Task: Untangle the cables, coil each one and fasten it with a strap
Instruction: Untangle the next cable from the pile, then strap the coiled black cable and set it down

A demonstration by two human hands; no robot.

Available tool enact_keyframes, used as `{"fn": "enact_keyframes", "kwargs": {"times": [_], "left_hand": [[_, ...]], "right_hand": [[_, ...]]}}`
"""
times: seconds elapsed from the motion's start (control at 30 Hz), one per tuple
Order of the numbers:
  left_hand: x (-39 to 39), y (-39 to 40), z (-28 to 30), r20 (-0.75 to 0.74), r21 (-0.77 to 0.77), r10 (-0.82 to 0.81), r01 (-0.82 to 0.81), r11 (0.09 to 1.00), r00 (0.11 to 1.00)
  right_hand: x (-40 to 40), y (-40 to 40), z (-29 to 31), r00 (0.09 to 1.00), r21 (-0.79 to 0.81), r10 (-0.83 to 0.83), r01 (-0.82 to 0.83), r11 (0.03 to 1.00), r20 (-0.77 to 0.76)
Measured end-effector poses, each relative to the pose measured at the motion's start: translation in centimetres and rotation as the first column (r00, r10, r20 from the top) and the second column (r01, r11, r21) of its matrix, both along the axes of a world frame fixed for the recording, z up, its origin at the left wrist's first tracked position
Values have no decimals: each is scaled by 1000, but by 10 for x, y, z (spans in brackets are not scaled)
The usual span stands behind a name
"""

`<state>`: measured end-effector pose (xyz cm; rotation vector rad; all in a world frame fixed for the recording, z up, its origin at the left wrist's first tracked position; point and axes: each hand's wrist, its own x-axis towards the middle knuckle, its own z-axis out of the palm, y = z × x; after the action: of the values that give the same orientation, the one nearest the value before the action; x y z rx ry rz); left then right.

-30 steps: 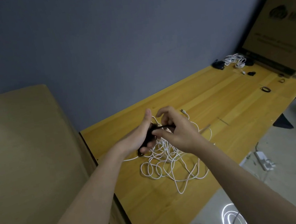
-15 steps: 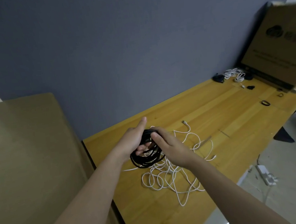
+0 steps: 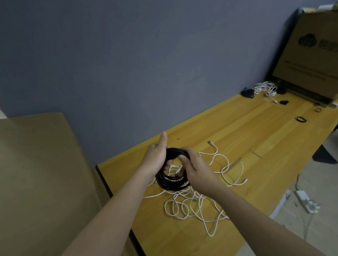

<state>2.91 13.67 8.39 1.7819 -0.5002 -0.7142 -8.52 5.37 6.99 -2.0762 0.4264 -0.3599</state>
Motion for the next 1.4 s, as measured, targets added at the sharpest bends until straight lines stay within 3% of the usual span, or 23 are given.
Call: {"fn": "enact_keyframes", "kwargs": {"times": [0.33,0.43,0.6,0.7,0.87,0.97,1.07,1.23,1.4], "left_hand": [[-22,-34,16,16,58,-341,339,939,940],[-40,-66,18,70,101,-382,374,922,921],[-82,-145,15,252,167,-363,330,929,897],[-107,-204,12,277,188,-372,330,925,886],[-154,-298,9,361,179,-349,304,936,864],[-175,-341,8,380,142,-303,268,953,874],[-182,-380,6,357,100,-229,207,973,906],[-173,-463,0,430,60,-129,114,992,894],[-148,-565,-18,434,21,-65,62,998,898]], "right_hand": [[-21,-53,-2,989,90,-126,118,989,83],[-38,-85,-4,986,152,-133,117,981,99],[-76,-152,-13,982,175,-130,105,979,140],[-108,-208,-14,994,218,-96,81,973,59],[-159,-309,0,995,146,-5,20,989,-99],[-174,-359,10,991,217,37,-8,976,-129],[-180,-399,12,998,322,7,11,947,-56],[-161,-463,-1,988,290,-140,115,950,65],[-125,-554,-15,962,249,-260,231,941,89]]}}
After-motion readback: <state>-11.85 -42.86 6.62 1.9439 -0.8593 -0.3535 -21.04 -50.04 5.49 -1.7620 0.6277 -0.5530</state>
